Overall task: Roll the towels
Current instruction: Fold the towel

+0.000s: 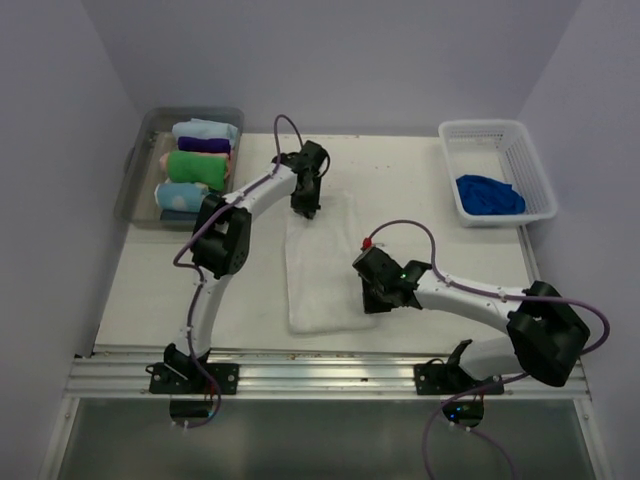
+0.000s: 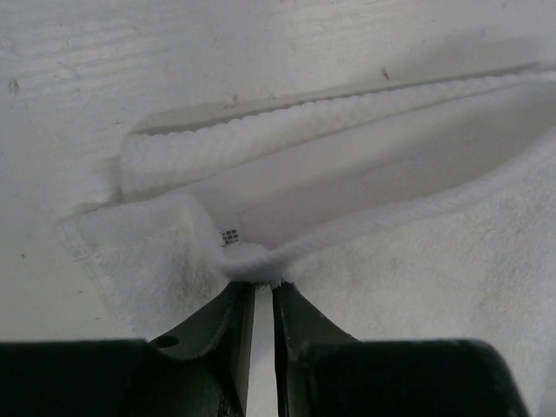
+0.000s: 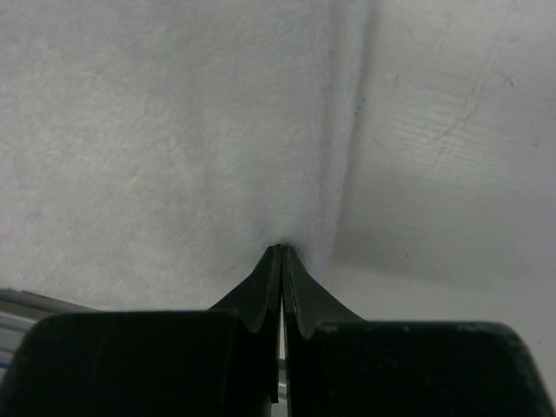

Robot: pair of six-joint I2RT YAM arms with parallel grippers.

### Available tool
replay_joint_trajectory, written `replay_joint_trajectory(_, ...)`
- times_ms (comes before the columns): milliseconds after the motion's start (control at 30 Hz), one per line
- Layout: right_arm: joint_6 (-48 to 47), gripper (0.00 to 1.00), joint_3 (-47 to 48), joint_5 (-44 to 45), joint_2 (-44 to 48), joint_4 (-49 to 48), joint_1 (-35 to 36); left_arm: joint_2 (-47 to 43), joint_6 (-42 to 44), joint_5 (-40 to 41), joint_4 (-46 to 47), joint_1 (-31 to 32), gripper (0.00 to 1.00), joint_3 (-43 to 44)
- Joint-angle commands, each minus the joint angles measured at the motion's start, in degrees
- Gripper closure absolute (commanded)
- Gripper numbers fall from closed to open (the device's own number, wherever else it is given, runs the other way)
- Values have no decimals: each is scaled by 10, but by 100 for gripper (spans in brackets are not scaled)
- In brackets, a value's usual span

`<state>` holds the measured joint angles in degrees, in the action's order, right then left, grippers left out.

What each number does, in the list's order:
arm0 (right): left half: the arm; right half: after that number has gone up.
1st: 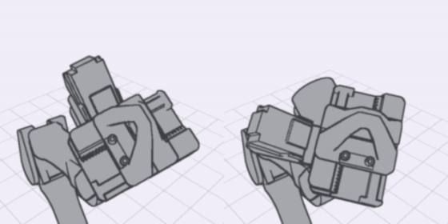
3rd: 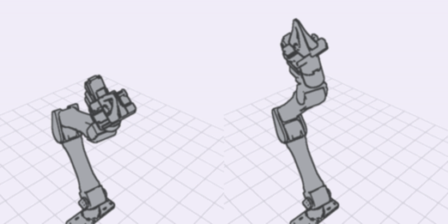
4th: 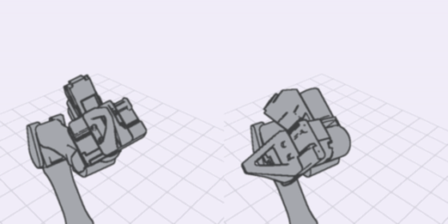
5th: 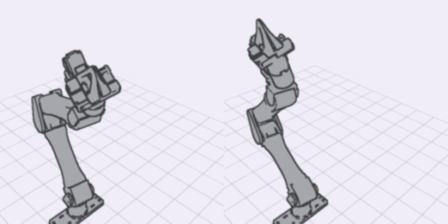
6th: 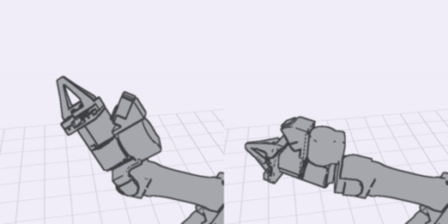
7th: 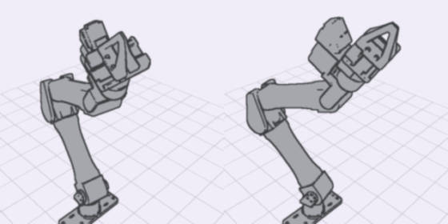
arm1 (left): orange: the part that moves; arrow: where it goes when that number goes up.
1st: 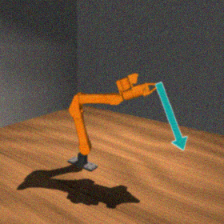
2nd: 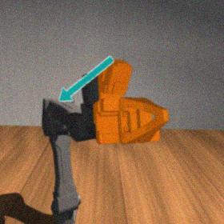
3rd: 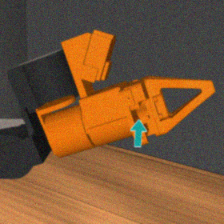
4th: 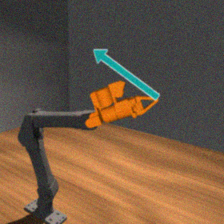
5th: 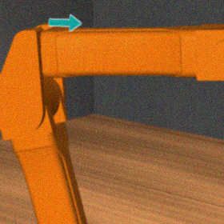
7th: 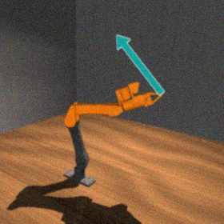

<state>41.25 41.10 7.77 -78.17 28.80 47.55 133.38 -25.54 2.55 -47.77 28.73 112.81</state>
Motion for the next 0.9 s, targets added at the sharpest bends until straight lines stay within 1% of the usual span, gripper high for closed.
replay_joint_trajectory(0, 42, 100, 20, 20, 30, 52, 27, 14, 27, 17, -27, 7, 82, 65)
replay_joint_trajectory(33, 39, 100, 27, 30, 38, 61, 31, -6, 29, 19, -35, 8, 80, 79)
replay_joint_trajectory(100, 26, 98, 49, 62, 57, 83, 32, -38, 37, 24, -45, 7, 74, 78)
replay_joint_trajectory(133, 20, 98, 57, 69, 60, 88, 31, -76, 39, 25, -47, 7, 64, 74)
replay_joint_trajectory(200, 2, 97, 81, 81, 57, 97, 31, -115, 42, 25, -49, 7, 55, 52)
replay_joint_trajectory(233, -2, 97, 89, 82, 51, 99, 31, -156, 38, 25, -50, 7, 50, 41)
replay_joint_trajectory(267, -6, 97, 98, 80, 44, 98, 31, -177, 34, 25, -51, 7, 50, 26)
replay_joint_trajectory(300, -7, 98, 110, 76, 30, 95, 31, -196, 26, 26, -55, 7, 49, -6)
replay_joint_trajectory(333, -7, 98, 113, 55, 23, 89, 33, -236, 16, 26, -57, 7, 50, -28)
replay_joint_trajectory(367, -3, 98, 114, 47, 18, 75, 35, -256, 2, -1, -48, 7, 51, -54)
replay_joint_trajectory(400, 6, 99, 110, 36, 10, 65, 44, -278, -6, -15, -39, 12, 54, -117)
replay_joint_trajectory(433, 8, 99, 108, 23, 6, 57, 49, -324, -17, -22, -31, 17, 64, -152)
replay_joint_trajectory(467, 14, 99, 108, 24, 2, 50, 54, -350, -39, -60, 0, 20, 70, -192)
replay_joint_trajectory(500, 22, 99, 107, 23, -3, 49, 60, -375, -50, -79, 20, 26, 76, -274)
replay_joint_trajectory(533, 28, 99, 105, 25, -12, 48, 65, -418, -64, -95, 36, 34, 84, -313)
replay_joint_trajectory(567, 32, 99, 100, 21, -15, 43, 65, -438, -90, -124, 65, 38, 87, -349)
replay_joint_trajectory(600, 47, 99, 88, 21, -19, 43, 65, -454, -102, -142, 78, 42, 89, -413)
replay_joint_trajectory(633, 51, 100, 80, 20, -26, 39, 66, -478, -114, -161, 91, 50, 94, -441)
replay_joint_trajectory(667, 58, 100, 71, 17, -30, 26, 65, -488, -135, -185, 115, 55, 96, -467)
replay_joint_trajectory(700, 66, 100, 51, 19, -36, 20, 65, -495, -144, -192, 127, 62, 97, -511)
replay_joint_trajectory(733, 69, 100, 42, 21, -43, 15, 66, -504, -151, -197, 138, 77, 97, -530)
replay_joint_trajectory(767, 70, 100, 36, 26, -57, 11, 66, -505, -163, -215, 169, 83, 98, -549)
replay_joint_trajectory(800, 73, 100, 29, 39, -67, 13, 65, -504, -166, -221, 187, 89, 98, -581)
replay_joint_trajectory(867, 72, 100, 29, 48, -80, 24, 65, -484, -171, -218, 216, 99, 99, -609)
